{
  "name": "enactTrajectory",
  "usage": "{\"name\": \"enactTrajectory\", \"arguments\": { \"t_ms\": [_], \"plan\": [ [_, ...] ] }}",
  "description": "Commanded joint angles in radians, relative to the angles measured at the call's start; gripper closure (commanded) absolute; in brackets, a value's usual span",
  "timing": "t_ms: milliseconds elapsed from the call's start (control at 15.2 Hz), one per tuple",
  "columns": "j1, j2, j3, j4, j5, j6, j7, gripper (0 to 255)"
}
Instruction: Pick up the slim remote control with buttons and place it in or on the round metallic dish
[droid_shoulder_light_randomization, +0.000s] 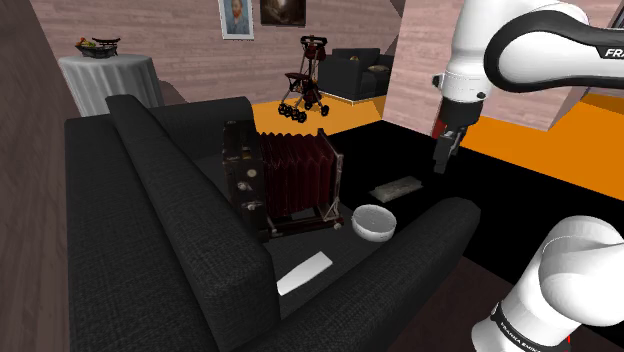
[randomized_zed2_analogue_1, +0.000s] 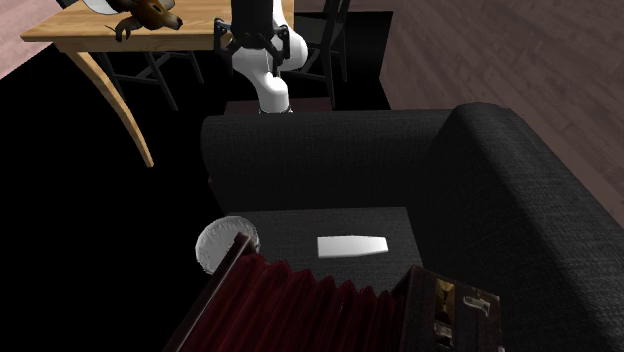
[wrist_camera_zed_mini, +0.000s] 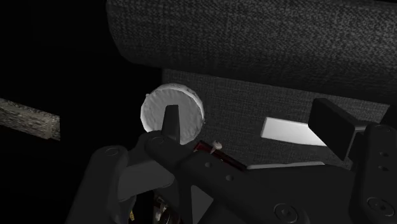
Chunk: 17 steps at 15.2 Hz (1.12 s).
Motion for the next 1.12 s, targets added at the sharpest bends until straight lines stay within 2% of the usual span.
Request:
{"name": "enactTrajectory", "arguments": {
  "t_ms": [0, 528, 1056],
  "plan": [
    [0.000, 0.000, 0.000, 0.000, 0.000, 0.000, 0.000, 0],
    [0.076, 0.198, -0.060, -0.079, -0.026, 0.297, -0.199, 0],
    [0.150, 0.457, -0.096, -0.080, -0.025, 0.572, -0.397, 0]
  ]
}}
